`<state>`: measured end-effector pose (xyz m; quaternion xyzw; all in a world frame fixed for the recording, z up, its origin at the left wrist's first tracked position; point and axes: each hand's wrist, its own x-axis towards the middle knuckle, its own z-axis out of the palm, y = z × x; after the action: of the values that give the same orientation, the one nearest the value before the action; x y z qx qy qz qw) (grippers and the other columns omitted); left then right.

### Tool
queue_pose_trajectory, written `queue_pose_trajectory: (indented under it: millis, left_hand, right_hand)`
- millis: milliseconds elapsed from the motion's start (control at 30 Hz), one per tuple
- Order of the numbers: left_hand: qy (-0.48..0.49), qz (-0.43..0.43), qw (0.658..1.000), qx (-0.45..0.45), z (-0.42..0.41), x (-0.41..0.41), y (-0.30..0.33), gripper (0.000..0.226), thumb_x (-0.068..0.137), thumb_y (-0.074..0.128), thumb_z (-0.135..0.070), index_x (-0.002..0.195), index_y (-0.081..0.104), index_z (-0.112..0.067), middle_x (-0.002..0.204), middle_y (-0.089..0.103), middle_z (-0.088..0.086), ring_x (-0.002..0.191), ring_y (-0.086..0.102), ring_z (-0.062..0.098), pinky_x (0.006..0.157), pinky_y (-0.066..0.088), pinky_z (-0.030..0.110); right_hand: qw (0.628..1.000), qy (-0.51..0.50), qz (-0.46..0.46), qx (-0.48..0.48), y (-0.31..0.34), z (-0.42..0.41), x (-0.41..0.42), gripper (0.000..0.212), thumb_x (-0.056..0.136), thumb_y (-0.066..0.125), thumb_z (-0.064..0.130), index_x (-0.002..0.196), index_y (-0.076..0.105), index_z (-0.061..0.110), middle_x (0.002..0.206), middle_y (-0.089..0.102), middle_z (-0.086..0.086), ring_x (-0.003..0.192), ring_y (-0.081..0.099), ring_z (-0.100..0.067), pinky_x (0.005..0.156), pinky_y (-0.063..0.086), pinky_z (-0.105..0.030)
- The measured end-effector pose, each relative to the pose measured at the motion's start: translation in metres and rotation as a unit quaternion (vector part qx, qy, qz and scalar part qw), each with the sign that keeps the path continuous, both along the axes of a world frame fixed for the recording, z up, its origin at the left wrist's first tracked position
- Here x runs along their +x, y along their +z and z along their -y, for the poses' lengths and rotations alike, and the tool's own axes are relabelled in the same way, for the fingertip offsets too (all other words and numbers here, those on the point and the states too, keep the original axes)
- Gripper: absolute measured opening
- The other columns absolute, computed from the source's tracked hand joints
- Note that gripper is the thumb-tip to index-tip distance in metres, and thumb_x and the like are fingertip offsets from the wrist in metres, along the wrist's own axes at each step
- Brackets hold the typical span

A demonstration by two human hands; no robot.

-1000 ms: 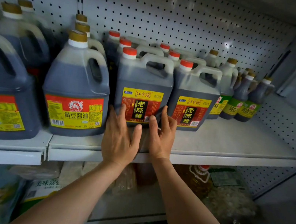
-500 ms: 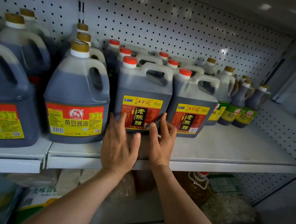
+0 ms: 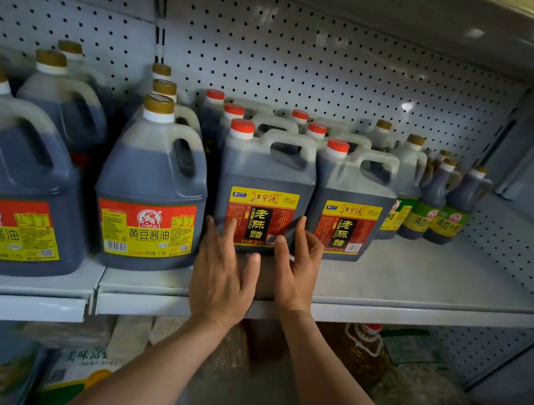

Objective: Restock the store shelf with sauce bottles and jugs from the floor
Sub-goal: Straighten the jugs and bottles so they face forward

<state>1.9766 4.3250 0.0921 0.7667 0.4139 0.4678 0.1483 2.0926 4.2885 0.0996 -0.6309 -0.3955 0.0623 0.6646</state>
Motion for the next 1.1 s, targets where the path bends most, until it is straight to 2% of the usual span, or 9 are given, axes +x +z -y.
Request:
queue_pose_trajectory:
  millis: [233, 400, 533, 600, 667, 767, 833, 967, 1100]
  left_hand:
    - [-0.025, 0.017, 1.000, -0.001, -0.002, 0.000, -0.002, 0.078, 0.099, 0.017, -0.064, 0.155, 0.025, -0.011, 0.164, 0.016, 0.020, 0.148, 0.028, 0.033, 0.117, 0.027, 0.039]
    - [-0.036, 0.034, 0.998, -0.038, 0.000, -0.004, 0.002, 0.086, 0.092, 0.011, -0.073, 0.158, 0.020, -0.017, 0.167, 0.007, 0.009, 0.151, 0.020, 0.025, 0.111, 0.023, 0.028]
    - [-0.068, 0.019, 0.995, -0.065, 0.002, -0.012, 0.013, 0.087, 0.088, 0.014, -0.072, 0.159, 0.011, -0.022, 0.167, -0.003, 0.006, 0.153, 0.007, 0.020, 0.116, 0.009, 0.026]
    - [-0.082, 0.020, 0.994, -0.067, 0.004, -0.019, 0.024, 0.088, 0.086, 0.014, -0.072, 0.160, 0.011, -0.024, 0.167, -0.003, 0.003, 0.153, 0.004, 0.017, 0.118, 0.006, 0.025]
    - [-0.105, 0.021, 0.993, -0.043, 0.003, -0.025, 0.040, 0.086, 0.088, 0.015, -0.071, 0.159, 0.012, -0.023, 0.167, 0.001, 0.002, 0.153, 0.004, 0.015, 0.123, 0.008, 0.030]
    - [-0.127, 0.018, 0.992, -0.003, 0.000, -0.028, 0.066, 0.081, 0.092, 0.017, -0.066, 0.159, 0.013, -0.020, 0.167, 0.006, 0.004, 0.153, 0.007, 0.014, 0.124, 0.011, 0.032]
    - [-0.133, 0.016, 0.991, 0.026, -0.003, -0.023, 0.085, 0.080, 0.094, 0.018, -0.064, 0.158, 0.016, -0.017, 0.167, 0.009, 0.006, 0.153, 0.008, 0.016, 0.123, 0.009, 0.027]
    - [-0.141, 0.040, 0.988, 0.050, -0.022, -0.005, 0.130, 0.077, 0.094, 0.020, -0.060, 0.158, 0.017, -0.016, 0.166, 0.012, 0.010, 0.153, 0.008, 0.018, 0.121, 0.002, 0.024]
    - [-0.120, 0.105, 0.987, -0.011, -0.052, 0.015, 0.173, 0.068, 0.101, 0.025, -0.056, 0.157, 0.021, -0.018, 0.165, 0.016, 0.010, 0.152, 0.013, 0.023, 0.124, 0.015, 0.044]
  right_hand:
    - [1.000, 0.003, -0.016, 0.007, 0.002, 0.003, -0.002, 0.071, 0.090, 0.056, 0.052, 0.155, 0.039, 0.027, 0.135, 0.039, 0.007, 0.125, 0.043, 0.006, 0.089, 0.044, -0.003]
    - [1.000, -0.002, -0.007, 0.009, 0.003, 0.003, -0.002, 0.070, 0.093, 0.058, 0.048, 0.155, 0.040, 0.023, 0.133, 0.040, 0.008, 0.122, 0.042, 0.016, 0.092, 0.047, -0.006]
    - [1.000, -0.003, -0.003, 0.002, 0.008, 0.006, -0.005, 0.064, 0.097, 0.060, 0.040, 0.155, 0.040, 0.022, 0.135, 0.039, 0.007, 0.117, 0.040, 0.025, 0.088, 0.044, -0.001]
    - [1.000, 0.002, -0.004, -0.009, 0.011, 0.009, -0.005, 0.062, 0.099, 0.061, 0.036, 0.155, 0.040, 0.021, 0.136, 0.039, 0.007, 0.118, 0.042, 0.021, 0.086, 0.042, 0.002]
    - [1.000, 0.001, -0.005, -0.016, 0.014, 0.014, -0.003, 0.066, 0.096, 0.063, 0.048, 0.153, 0.042, 0.021, 0.138, 0.042, 0.007, 0.127, 0.048, 0.002, 0.090, 0.046, -0.005]
    - [1.000, -0.016, 0.005, 0.019, 0.028, 0.023, -0.001, 0.081, 0.084, 0.059, 0.073, 0.148, 0.049, 0.026, 0.140, 0.056, 0.005, 0.129, 0.055, -0.012, 0.106, 0.052, -0.038]
    - [0.998, -0.002, 0.033, 0.057, 0.056, 0.026, 0.001, 0.071, 0.088, 0.060, 0.066, 0.143, 0.054, 0.023, 0.132, 0.063, 0.003, 0.121, 0.061, -0.011, 0.101, 0.055, -0.043]
    - [0.985, -0.010, 0.160, 0.068, 0.138, 0.016, 0.014, 0.049, 0.092, 0.060, 0.053, 0.126, 0.067, 0.019, 0.117, 0.067, 0.007, 0.106, 0.064, -0.003, 0.089, 0.058, -0.037]
    - [0.967, -0.046, 0.248, 0.041, 0.201, -0.017, 0.047, 0.024, 0.092, 0.072, 0.037, 0.113, 0.073, 0.025, 0.105, 0.072, 0.007, 0.093, 0.068, -0.004, 0.082, 0.059, -0.037]
